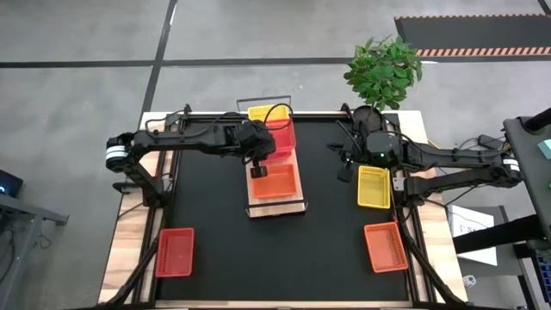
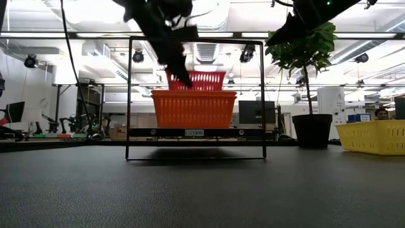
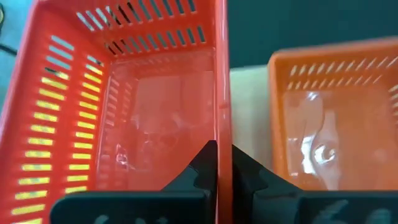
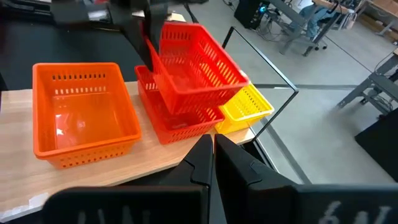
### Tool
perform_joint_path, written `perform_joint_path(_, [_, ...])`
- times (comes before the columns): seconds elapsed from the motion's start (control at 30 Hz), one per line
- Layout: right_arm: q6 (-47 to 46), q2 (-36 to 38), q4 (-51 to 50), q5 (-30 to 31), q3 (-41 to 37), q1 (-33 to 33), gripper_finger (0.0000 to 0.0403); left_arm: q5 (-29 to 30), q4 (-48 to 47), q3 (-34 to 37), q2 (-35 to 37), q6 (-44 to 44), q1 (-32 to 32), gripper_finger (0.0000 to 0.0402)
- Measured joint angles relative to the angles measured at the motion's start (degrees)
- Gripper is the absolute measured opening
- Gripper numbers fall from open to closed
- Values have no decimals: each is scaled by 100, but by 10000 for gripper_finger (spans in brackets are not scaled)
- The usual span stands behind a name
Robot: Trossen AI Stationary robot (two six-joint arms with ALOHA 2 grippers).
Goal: Stack baskets on shelf by color
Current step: Stack the top red bin on top of the stacked red bins on the shelf
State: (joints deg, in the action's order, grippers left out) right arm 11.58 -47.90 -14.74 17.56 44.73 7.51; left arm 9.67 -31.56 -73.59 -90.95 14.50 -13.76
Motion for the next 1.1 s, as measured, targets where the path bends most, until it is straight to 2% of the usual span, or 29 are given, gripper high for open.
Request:
perform_joint_path(0.4, [-24, 0, -1, 0, 0, 0, 9, -57, 719, 644, 12, 86, -353, 0])
perform_joint_path(0.57, [-38, 0, -2, 0, 0, 0, 9, -342, 704, 739, 15, 88, -380, 0])
perform_joint_path(1.1, [-131, 0, -2, 0, 0, 0, 9, -551, 904, 742, 17, 88, -386, 0])
